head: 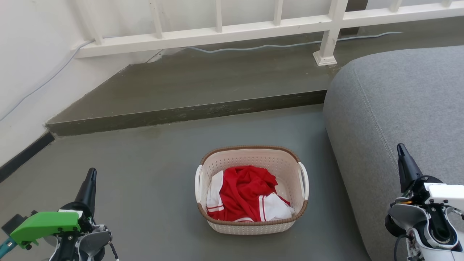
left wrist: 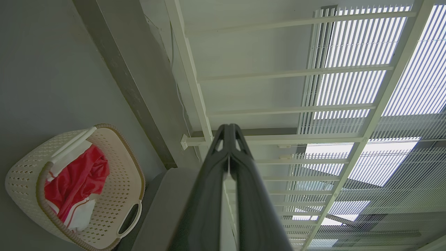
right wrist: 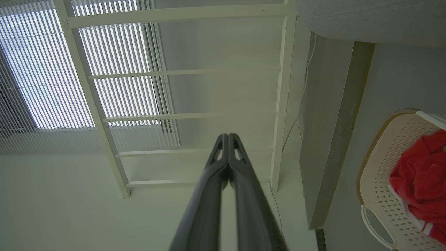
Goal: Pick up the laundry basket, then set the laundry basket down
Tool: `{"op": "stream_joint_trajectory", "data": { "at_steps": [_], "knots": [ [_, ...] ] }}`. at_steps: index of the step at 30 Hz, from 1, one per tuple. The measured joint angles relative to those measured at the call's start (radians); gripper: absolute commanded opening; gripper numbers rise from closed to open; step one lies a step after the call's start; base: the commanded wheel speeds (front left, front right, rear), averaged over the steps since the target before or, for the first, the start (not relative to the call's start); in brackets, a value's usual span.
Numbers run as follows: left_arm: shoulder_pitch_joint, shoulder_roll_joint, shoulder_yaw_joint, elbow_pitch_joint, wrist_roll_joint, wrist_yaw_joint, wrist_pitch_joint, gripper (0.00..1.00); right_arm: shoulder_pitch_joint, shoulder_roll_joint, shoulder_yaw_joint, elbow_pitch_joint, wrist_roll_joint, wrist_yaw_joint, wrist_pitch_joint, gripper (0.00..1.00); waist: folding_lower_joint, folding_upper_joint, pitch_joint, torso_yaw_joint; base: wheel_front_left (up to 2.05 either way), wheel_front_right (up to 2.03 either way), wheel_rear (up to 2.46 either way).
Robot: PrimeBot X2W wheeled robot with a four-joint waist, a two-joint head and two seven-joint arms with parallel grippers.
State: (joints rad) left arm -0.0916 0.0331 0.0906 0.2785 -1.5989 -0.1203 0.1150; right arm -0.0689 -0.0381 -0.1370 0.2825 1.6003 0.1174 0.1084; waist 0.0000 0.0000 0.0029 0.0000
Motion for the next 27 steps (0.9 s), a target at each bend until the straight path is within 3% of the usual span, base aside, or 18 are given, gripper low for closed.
{"op": "stream_joint_trajectory", "data": {
  "at_steps": [27],
  "knots": [
    [0.0, 0.0, 0.0, -0.001, 0.0, 0.0, 0.0, 0.0, 0.0, 0.0, 0.0, -0.001, 0.0, 0.0, 0.0, 0.0, 0.0, 0.0, 0.0, 0.0, 0.0, 0.0, 0.0]
  ]
}}
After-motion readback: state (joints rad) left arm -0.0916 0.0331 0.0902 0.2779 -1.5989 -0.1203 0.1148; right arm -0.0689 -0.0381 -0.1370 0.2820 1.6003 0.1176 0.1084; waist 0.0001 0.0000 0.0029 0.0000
